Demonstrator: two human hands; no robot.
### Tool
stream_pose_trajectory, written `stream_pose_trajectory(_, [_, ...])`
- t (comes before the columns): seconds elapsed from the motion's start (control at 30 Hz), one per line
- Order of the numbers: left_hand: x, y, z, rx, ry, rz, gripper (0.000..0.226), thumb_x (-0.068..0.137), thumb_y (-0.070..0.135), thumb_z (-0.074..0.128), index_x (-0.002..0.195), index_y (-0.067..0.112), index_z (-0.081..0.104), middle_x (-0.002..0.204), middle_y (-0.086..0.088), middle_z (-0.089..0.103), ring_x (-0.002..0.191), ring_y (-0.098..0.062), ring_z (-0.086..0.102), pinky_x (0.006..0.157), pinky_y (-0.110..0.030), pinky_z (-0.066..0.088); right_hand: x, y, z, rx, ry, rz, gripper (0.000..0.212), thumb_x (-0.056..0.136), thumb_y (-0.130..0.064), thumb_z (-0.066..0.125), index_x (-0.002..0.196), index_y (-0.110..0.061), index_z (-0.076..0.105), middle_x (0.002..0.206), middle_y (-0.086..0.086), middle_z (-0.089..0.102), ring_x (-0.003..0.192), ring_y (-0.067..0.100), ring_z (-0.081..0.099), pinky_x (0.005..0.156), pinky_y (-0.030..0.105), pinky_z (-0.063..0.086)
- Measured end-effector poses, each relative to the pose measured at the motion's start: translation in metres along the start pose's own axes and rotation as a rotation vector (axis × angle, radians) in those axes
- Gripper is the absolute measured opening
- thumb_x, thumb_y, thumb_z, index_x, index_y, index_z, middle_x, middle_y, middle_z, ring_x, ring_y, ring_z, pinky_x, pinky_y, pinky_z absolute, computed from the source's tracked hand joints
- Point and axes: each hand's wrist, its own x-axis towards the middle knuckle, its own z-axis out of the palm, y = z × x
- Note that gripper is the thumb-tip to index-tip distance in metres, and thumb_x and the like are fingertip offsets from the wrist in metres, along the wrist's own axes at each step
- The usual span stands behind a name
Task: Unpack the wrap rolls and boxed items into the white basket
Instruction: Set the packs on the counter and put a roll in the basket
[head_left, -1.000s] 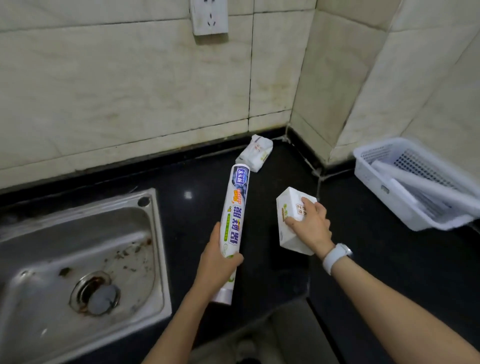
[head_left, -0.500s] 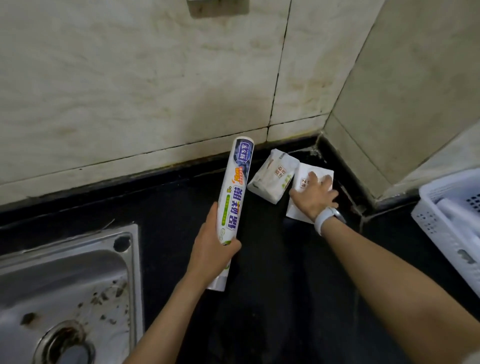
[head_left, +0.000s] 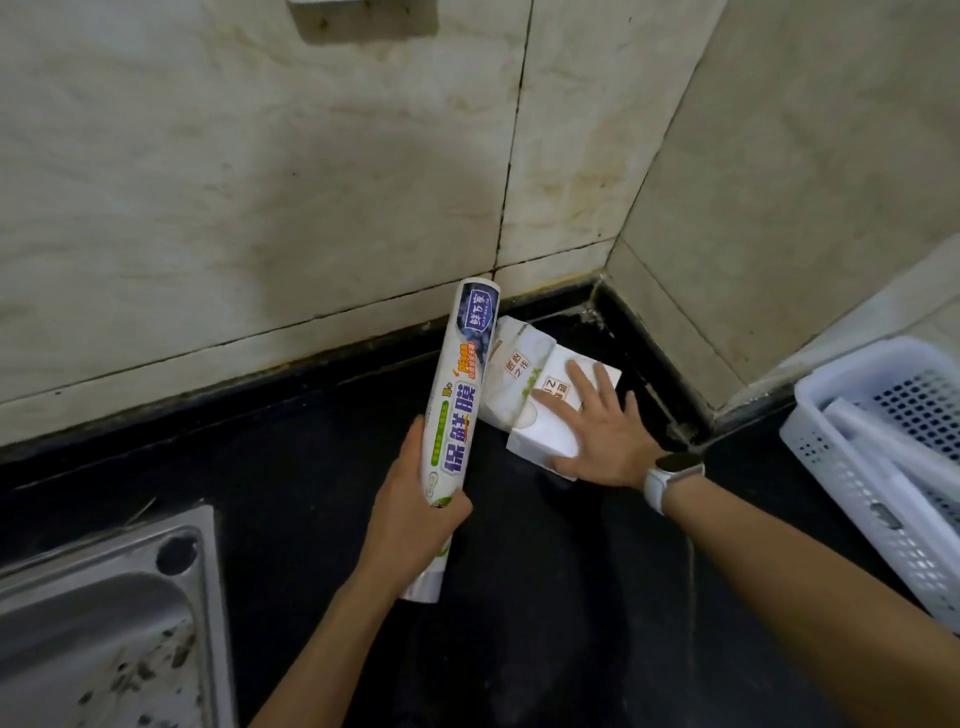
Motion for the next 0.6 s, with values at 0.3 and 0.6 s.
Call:
stream_pose_trajectory(0.3, [0.003,-0.003,-0.005,0.033,-0.021,0.009,0.091,0.075,0.011,0.068,0.143,0.037,0.013,0.128,0.004,0.045,0.11,-0.013,0.051,0.092,-0.033,0.048,0.02,-0.003,-0.026,0.194,0.221,0.214,0.058,0.089,-0.049,0.042,0.137,-0.018,0.032,0.15,0.009,0.029,0.144,0.029,0.009,0.114,0.059,0.001])
stream_pose_trajectory(0.6, [0.003,-0.016,-0.026,0.011,0.058,-0.023,0.091,0.077,0.011,0.068,0.143,0.038,0.011,0.125,0.006,0.044,0.108,-0.012,0.051,0.083,-0.024,0.044,0.088,-0.031,-0.032,0.085,0.131,0.262,0.027,0.089,-0.026,0.041,0.098,-0.008,0.059,0.107,0.017,0.066,0.109,0.034,0.055,0.114,0.048,0.016])
